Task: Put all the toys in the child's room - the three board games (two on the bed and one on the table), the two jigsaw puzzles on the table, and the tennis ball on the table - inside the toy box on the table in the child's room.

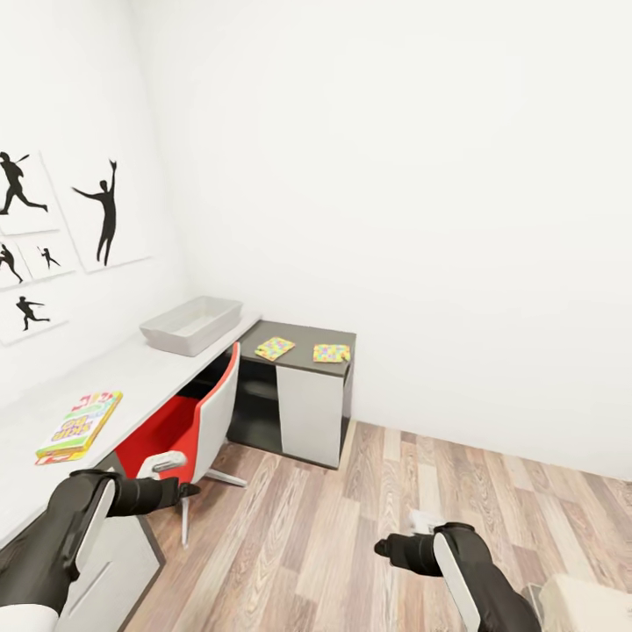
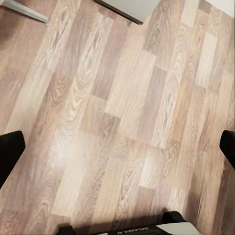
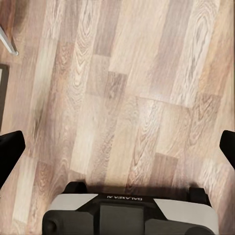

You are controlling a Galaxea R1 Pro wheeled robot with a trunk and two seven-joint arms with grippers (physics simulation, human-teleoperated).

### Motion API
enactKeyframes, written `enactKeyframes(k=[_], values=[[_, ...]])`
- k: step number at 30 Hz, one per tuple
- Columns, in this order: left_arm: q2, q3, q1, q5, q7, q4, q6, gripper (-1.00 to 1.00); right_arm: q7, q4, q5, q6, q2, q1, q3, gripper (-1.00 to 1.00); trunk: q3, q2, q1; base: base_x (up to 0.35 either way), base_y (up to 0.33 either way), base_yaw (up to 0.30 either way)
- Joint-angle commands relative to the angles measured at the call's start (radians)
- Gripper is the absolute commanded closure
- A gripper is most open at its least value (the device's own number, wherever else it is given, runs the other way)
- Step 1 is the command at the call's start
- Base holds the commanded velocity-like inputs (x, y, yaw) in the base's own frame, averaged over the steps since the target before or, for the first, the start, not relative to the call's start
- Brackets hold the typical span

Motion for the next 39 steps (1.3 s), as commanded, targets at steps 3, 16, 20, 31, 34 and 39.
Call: enactKeyframes(k=[3,16,20,31,34,39], values=[[0.01,0.021,0.007,0.003,-0.011,-0.013,0.006,-1.0,0.004,-0.009,0.001,0.009,0.001,0.0,-0.003,-1.0,0.003,0.02,-0.011,0.0,0.0,-0.161],[0.023,0.036,0.013,-0.004,-0.108,-0.024,0.006,-1.0,0.005,-0.015,0.001,0.013,0.002,0.0,0.004,-1.0,0.011,0.076,-0.042,0.0,0.0,-0.15],[0.024,0.037,0.013,-0.004,-0.115,-0.024,0.006,-1.0,0.004,-0.015,0.002,0.01,0.003,0.0,0.007,-1.0,0.01,0.076,-0.042,0.003,0.0,0.007],[0.023,0.035,0.015,-0.002,-0.117,-0.051,0.006,-1.0,0.004,-0.014,0.002,0.004,0.003,0.0,0.009,-1.0,0.009,0.076,-0.042,0.24,0.0,0.24],[0.023,0.035,0.015,-0.003,-0.117,-0.056,0.006,-1.0,0.004,-0.013,0.001,0.002,0.003,0.0,0.009,-1.0,0.009,0.076,-0.042,0.326,0.0,0.28],[0.023,0.035,0.015,-0.003,-0.117,-0.059,0.006,-1.0,0.004,-0.01,0.001,0.001,0.003,0.0,0.008,-1.0,0.011,0.076,-0.042,0.33,0.0,0.213]])
